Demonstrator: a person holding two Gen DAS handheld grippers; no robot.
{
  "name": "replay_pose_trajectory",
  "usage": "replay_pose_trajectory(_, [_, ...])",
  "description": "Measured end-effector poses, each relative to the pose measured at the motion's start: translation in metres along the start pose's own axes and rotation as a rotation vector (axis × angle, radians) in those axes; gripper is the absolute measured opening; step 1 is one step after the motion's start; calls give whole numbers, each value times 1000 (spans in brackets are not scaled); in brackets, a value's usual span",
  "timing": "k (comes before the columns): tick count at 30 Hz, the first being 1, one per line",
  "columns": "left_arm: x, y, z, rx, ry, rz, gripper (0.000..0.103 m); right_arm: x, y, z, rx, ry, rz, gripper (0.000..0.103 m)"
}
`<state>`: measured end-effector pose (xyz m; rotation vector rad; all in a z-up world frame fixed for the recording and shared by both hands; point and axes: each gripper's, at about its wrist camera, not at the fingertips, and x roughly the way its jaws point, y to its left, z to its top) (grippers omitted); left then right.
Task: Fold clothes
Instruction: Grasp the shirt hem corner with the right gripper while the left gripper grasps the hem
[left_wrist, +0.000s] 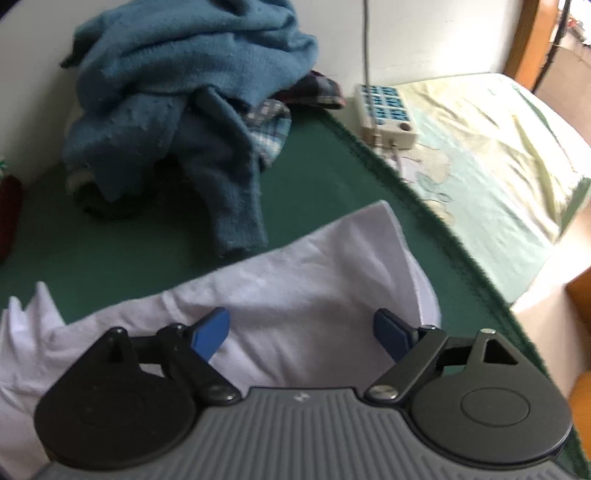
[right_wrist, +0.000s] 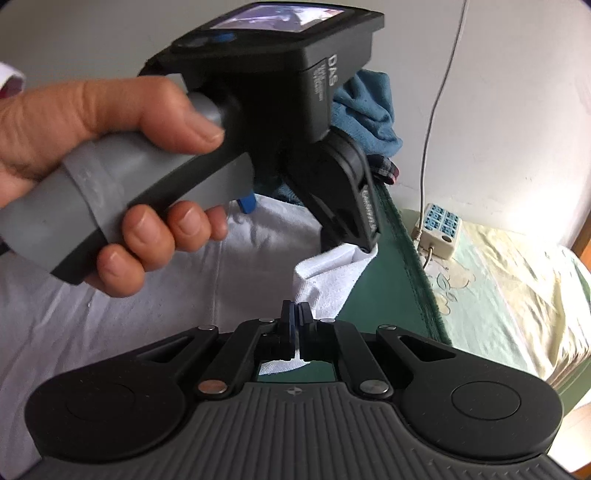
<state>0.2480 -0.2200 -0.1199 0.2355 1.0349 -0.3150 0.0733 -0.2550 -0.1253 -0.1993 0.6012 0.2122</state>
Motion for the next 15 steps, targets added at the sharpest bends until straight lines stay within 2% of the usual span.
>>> replay_pose_trajectory(1, [-1, -2, 0, 10, -1, -8, 93, -1, 3, 0, -13, -3, -1, 2])
replay_pose_trajectory(3, [-3, -11, -2, 56, -20, 27, 97, -4, 7, -2, -36, -11, -7, 1])
replay_pose_trajectory(5, [-4, -18, -5, 95, -34, 50, 92, -6, 12, -2, -69, -19, -13, 1])
replay_pose_trajectory(7, [-5, -21, -4, 96, -40, 41, 77, -8, 20, -2, -106, -25, -13, 1])
replay_pose_trajectory(8, [-5, -20, -2, 84, -38, 14, 57, -9, 23, -2, -121, -27, -12, 1])
replay_pose_trajectory(9, [-6, -19, 0, 71, -32, -16, 32, -10, 26, -2, -137, -30, -11, 1])
replay_pose_trajectory(11, [-5, -16, 3, 49, -26, -33, 0, -12, 32, -1, -162, -35, -8, 1])
replay_pose_trajectory(12, [-5, -15, 4, 40, -26, -33, 0, -13, 33, 0, -162, -37, -6, 1])
replay_pose_trajectory(15, [-9, -1, 2, -16, -41, -97, 0, -17, 35, 2, -152, -44, -3, 1])
